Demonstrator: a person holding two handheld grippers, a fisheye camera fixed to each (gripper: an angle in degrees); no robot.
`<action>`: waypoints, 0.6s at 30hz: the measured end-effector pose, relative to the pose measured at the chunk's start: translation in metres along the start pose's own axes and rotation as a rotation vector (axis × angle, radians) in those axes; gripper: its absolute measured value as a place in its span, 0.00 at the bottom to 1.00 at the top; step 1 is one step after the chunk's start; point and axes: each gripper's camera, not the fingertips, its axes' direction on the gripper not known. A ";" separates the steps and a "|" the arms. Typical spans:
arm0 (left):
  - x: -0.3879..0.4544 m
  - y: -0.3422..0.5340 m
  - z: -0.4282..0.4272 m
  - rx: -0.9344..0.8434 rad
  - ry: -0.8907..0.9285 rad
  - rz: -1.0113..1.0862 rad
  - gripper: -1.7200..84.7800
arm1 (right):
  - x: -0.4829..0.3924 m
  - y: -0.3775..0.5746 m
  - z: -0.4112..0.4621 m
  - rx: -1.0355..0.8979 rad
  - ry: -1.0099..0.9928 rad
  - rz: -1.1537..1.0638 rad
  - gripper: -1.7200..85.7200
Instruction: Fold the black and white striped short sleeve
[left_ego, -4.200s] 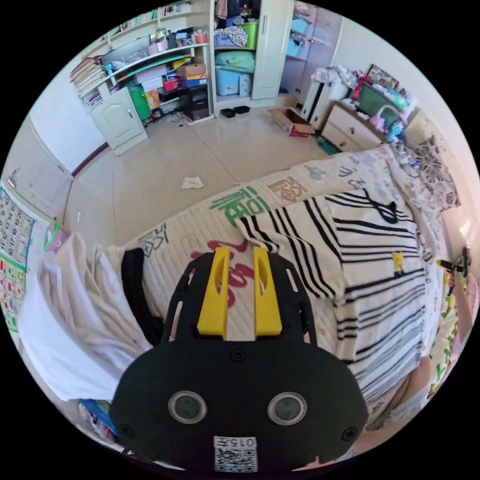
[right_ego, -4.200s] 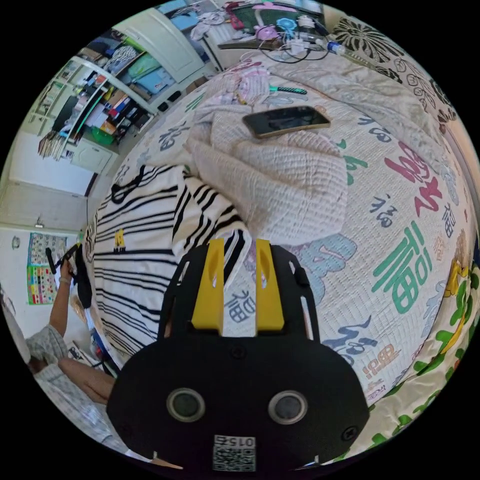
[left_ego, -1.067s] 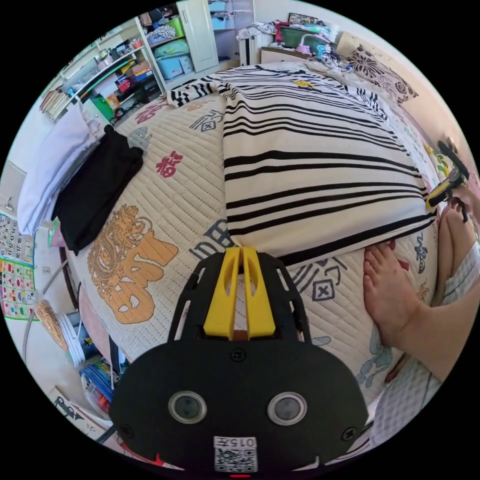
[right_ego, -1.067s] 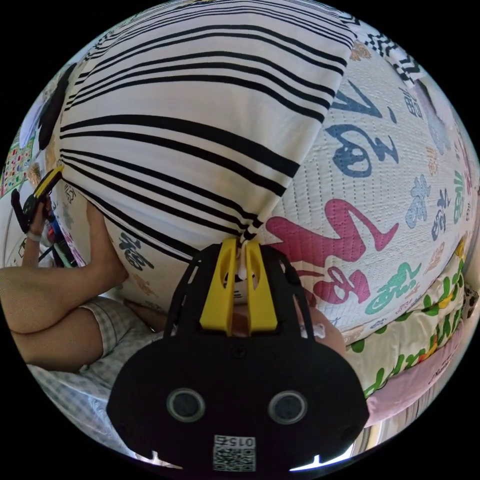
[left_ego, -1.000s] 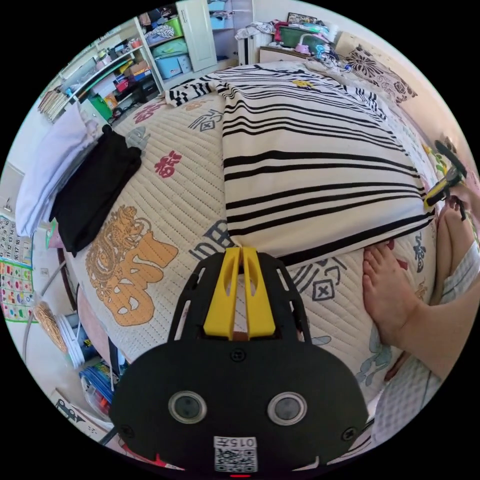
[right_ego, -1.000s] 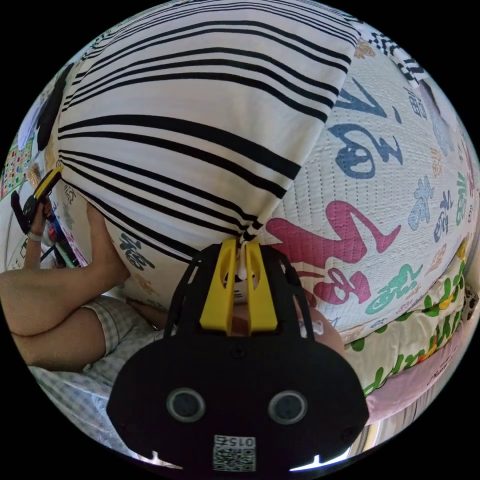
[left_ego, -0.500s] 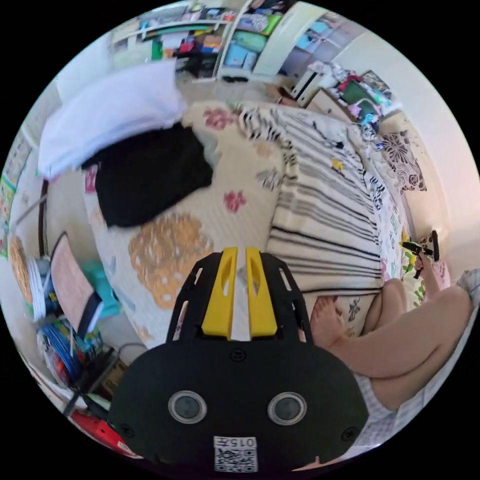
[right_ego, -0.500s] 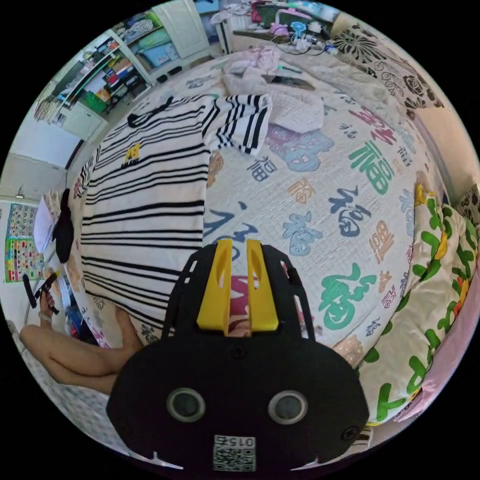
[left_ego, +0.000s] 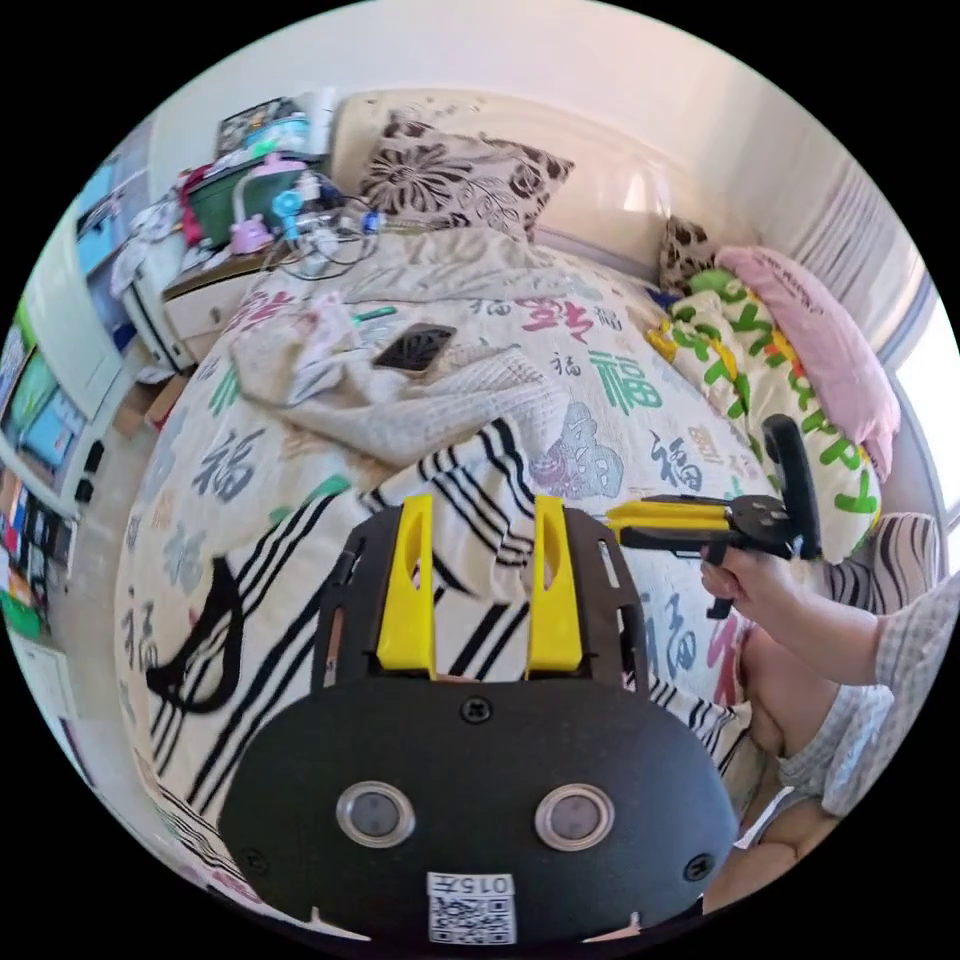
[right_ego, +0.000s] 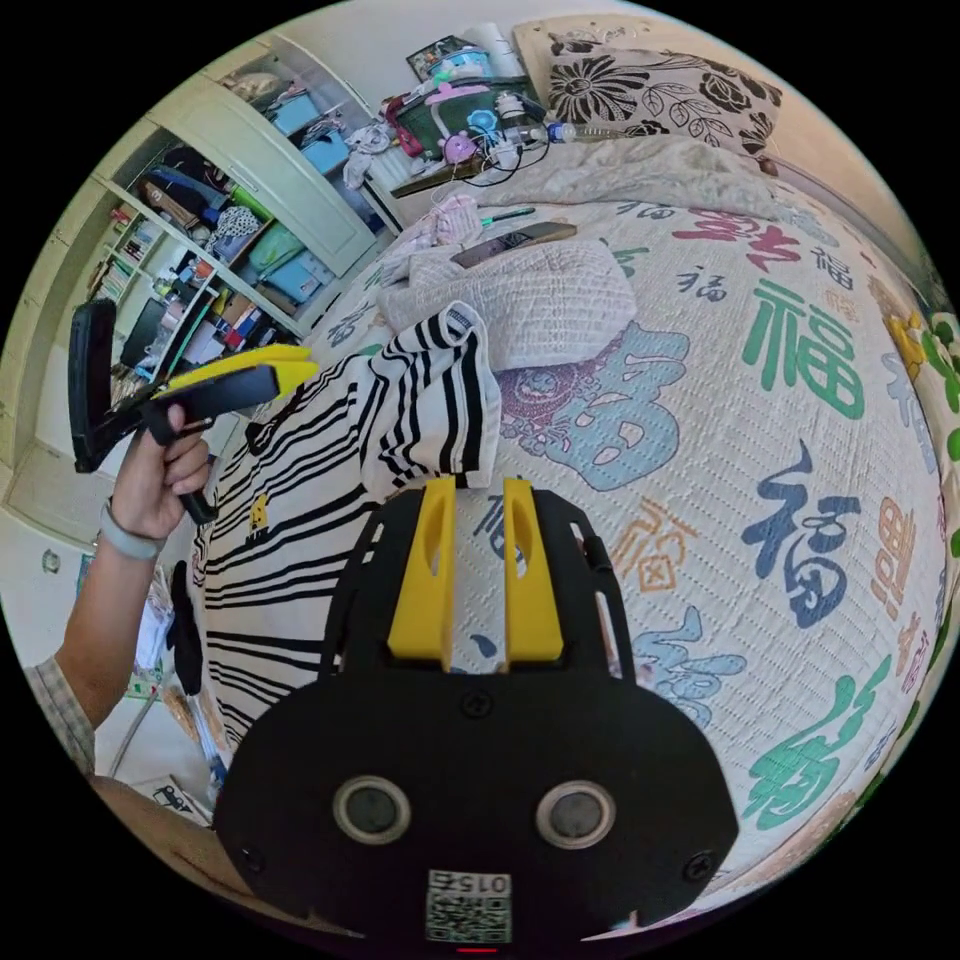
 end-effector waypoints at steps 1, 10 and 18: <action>0.008 -0.023 0.021 -0.022 -0.007 0.034 0.18 | 0.006 -0.003 0.001 -0.013 -0.015 0.007 0.11; 0.006 -0.101 0.106 -0.090 -0.119 0.065 0.05 | 0.028 -0.021 0.008 -0.065 -0.160 0.045 0.05; -0.063 -0.103 0.081 0.076 0.020 -0.082 0.02 | 0.017 -0.030 -0.013 -0.037 -0.085 -0.067 0.01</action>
